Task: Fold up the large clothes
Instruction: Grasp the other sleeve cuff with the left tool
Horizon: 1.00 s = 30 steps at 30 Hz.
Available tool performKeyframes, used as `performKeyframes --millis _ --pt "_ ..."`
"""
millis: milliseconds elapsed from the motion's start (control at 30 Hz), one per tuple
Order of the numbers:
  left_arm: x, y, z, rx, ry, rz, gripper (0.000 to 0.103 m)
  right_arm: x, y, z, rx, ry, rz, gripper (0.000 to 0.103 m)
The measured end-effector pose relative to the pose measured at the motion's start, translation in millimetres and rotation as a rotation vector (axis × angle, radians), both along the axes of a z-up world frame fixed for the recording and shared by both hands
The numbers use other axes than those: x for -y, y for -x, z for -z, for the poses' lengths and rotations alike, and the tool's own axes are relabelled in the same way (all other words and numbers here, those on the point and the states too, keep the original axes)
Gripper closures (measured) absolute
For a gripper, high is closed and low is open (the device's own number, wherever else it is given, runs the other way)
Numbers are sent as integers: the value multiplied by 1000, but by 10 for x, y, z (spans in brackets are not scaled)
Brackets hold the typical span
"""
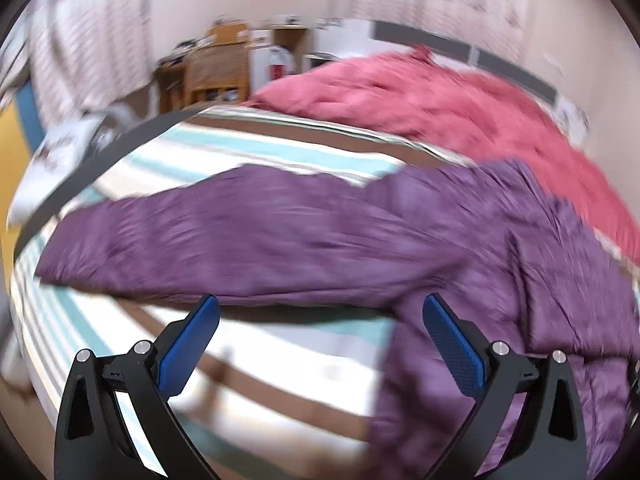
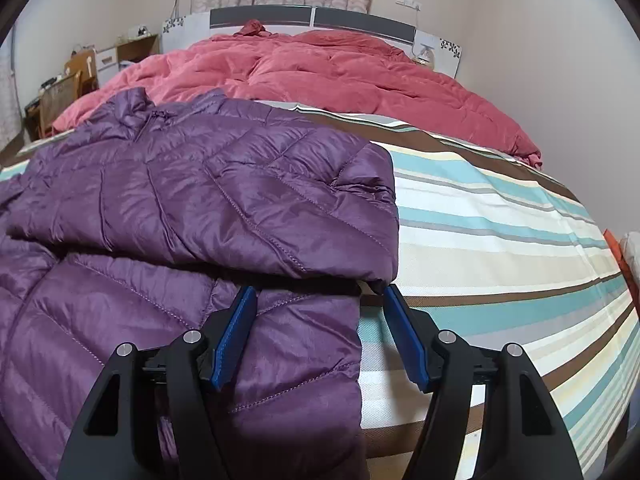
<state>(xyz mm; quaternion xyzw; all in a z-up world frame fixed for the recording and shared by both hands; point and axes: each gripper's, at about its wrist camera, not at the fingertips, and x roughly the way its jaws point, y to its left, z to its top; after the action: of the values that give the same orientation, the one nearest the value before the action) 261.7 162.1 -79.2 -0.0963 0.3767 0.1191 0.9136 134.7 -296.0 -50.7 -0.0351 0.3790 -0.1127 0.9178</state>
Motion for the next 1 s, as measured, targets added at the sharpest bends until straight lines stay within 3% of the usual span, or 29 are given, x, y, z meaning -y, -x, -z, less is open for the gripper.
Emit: performKeyframes --millis 300,433,600,800,833,933,1000 --pt "-1303 316 169 32 107 -402 4 -68 23 14 18 42 7 37" --pt "-1757 332 353 17 218 -541 16 -78 19 19 18 46 8 37" --pt "-2119 329 603 51 385 -620 28 -124 21 30 18 69 15 37" --pt "-2313 178 727 118 434 -671 33 -135 9 40 12 74 18 37" --pt "-2345 155 754 122 436 -683 38 -134 4 44 9 73 18 37" --pt "-2425 92 776 100 424 -728 66 -133 -3 45 8 75 19 37" --pt "-2440 111 770 108 431 -729 77 -131 -2 48 8 76 19 37"
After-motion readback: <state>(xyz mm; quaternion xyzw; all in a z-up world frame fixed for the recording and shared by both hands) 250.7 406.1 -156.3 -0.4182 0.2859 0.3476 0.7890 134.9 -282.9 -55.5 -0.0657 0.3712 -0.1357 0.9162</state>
